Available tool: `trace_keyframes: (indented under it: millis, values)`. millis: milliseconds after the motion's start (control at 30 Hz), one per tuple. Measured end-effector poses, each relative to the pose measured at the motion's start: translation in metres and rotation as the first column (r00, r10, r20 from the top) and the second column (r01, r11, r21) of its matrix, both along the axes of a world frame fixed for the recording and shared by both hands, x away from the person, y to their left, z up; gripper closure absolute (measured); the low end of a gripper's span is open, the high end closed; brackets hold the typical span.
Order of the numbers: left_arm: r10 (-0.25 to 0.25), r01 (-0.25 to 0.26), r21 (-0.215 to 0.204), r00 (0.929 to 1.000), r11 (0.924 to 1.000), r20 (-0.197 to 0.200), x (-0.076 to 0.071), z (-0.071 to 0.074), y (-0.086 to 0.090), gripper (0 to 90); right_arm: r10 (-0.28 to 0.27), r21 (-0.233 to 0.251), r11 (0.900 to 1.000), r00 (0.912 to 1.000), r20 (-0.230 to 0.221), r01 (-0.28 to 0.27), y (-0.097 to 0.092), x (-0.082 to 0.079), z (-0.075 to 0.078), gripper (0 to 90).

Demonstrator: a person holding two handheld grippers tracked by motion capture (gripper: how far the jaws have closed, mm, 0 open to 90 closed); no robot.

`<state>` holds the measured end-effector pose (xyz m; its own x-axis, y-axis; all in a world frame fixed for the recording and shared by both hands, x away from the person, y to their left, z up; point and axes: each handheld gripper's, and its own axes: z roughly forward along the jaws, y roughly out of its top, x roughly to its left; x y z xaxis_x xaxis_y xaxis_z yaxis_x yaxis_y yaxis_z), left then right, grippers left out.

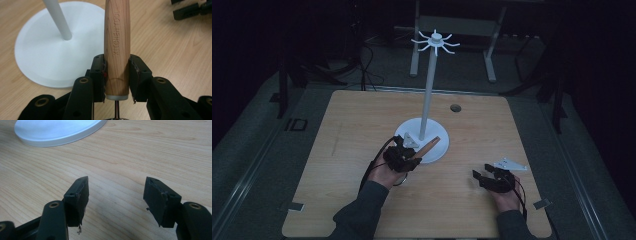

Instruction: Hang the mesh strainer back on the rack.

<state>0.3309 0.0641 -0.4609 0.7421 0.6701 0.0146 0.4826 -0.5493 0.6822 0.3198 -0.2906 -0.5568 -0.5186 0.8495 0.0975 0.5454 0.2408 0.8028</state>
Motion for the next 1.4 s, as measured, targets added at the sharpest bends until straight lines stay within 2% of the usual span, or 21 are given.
trace_keyframes:
  millis: [467, 867, 1400]
  values:
    - [0.045, -0.043, -0.05, 0.998, 0.9978, 0.045, 0.001, 0.011, 0.008, 68.4, 0.0, 0.002, 1.0, 1.0, 0.001, 0.0, 0.0, 0.0, 0.0, 36.5]
    - [0.085, -0.076, -0.097, 0.992, 0.9924, 0.093, 0.0, 0.02, 0.014, 68.4, 0.001, -0.001, 1.0, 1.0, 0.0, -0.001, 0.0, 0.0, 0.0, 36.5]
    - [0.127, -0.109, -0.145, 0.9843, 0.9835, 0.123, 0.0, 0.03, 0.021, 68.4, 0.0, 0.0, 1.0, 1.0, 0.001, 0.0, 0.0, 0.0, 0.0, 36.5]
